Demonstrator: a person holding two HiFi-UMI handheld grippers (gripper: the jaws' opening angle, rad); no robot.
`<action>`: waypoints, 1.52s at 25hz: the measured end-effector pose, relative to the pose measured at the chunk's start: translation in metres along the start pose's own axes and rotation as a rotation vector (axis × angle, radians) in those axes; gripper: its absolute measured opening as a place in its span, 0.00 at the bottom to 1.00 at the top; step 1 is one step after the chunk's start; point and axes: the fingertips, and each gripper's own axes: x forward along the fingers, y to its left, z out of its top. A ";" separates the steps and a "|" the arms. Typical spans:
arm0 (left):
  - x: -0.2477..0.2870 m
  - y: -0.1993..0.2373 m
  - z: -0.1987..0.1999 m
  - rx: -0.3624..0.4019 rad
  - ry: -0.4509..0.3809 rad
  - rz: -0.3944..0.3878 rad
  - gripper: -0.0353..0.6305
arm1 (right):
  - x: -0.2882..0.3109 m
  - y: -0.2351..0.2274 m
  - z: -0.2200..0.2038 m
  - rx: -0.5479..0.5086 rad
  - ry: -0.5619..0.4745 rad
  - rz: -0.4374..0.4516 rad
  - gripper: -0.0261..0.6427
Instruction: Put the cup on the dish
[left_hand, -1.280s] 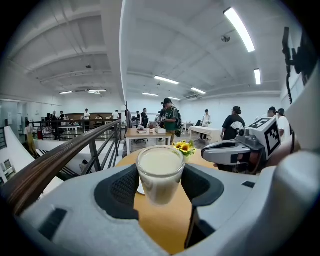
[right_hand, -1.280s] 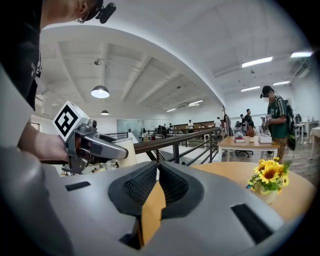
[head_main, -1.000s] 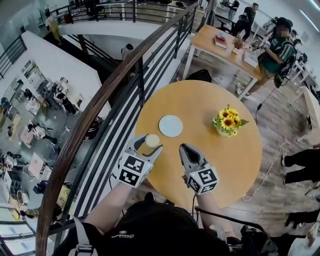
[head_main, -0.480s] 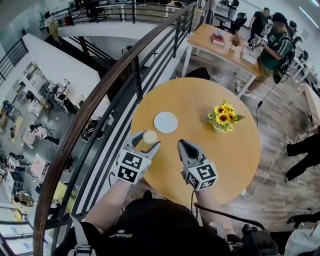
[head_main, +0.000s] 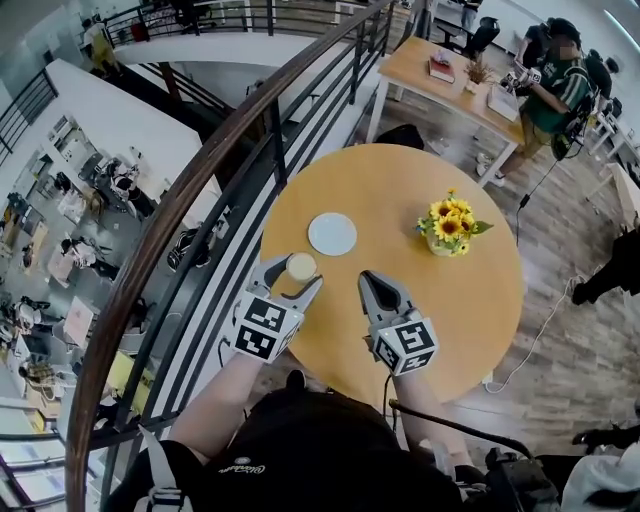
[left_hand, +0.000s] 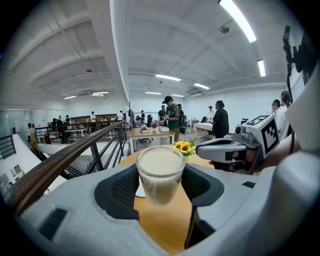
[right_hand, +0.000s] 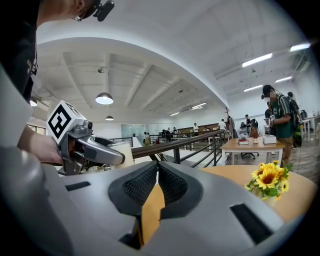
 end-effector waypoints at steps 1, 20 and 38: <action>0.000 0.000 -0.002 -0.002 0.003 0.001 0.45 | 0.000 0.001 -0.002 0.001 0.003 0.002 0.05; 0.038 0.000 -0.043 -0.018 0.102 -0.018 0.45 | 0.013 -0.016 -0.055 0.039 0.110 0.009 0.05; 0.104 0.008 -0.125 -0.082 0.220 -0.049 0.45 | 0.048 -0.047 -0.155 0.111 0.230 -0.021 0.05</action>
